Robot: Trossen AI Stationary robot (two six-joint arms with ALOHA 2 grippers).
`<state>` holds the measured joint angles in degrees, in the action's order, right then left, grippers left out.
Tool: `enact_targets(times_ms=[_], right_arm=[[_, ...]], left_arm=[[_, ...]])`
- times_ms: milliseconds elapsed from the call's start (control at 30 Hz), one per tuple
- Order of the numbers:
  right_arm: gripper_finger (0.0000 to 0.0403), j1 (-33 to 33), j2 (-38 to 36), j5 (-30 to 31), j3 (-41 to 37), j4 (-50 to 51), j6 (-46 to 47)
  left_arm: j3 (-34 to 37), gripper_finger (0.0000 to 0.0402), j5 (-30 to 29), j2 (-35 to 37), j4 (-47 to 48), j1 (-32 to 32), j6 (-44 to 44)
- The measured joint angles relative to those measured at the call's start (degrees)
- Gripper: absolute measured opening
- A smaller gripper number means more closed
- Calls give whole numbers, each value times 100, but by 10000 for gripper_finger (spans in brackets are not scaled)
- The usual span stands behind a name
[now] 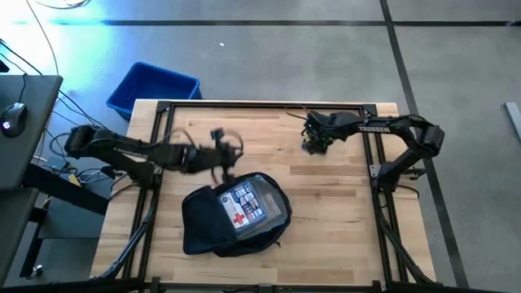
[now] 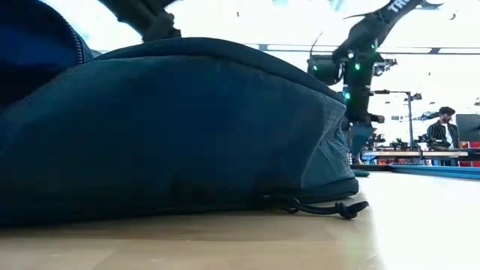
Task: Unpack backpack
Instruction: Put the green tablet in the black backpack
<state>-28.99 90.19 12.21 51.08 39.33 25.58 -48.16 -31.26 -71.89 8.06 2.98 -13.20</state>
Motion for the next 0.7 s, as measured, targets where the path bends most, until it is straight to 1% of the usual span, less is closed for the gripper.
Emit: enact_targets(times_ms=[100, 167, 233, 300, 367, 467, 533, 600, 700], right_arm=[[235, -188, 5, -601, -407, -548, 4], [231, -256, 3, -990, -651, -1090, 56], [227, -264, -15, -1452, -840, -1753, 131], [224, -194, 3, -1886, -911, -2291, 134], [223, -57, 26, -2226, -909, -2676, 128], [221, 111, -8, -2332, -631, -2860, 73], [220, 163, -87, -2325, -455, -2666, -74], [219, 125, -169, -2226, -359, -2239, -294], [216, -227, -365, -2008, -255, -1668, -721]], left_arm=[[-7, 77, 1347, -198, -529, -1033, -324], [-7, 83, 2057, -441, -912, -1595, -544], [-65, 85, 2536, -739, -1248, -2017, -712], [-255, 85, 2928, -1090, -1445, -2290, -805], [-491, 85, 3201, -1469, -1504, -2421, -912], [-926, 85, 3333, -2106, -1477, -2522, -1231], [-1241, 85, 3348, -2542, -1449, -2549, -1469], [-1605, 85, 3368, -3003, -1257, -2603, -1669], [-2158, 78, 3608, -3595, -657, -2647, -1904]])
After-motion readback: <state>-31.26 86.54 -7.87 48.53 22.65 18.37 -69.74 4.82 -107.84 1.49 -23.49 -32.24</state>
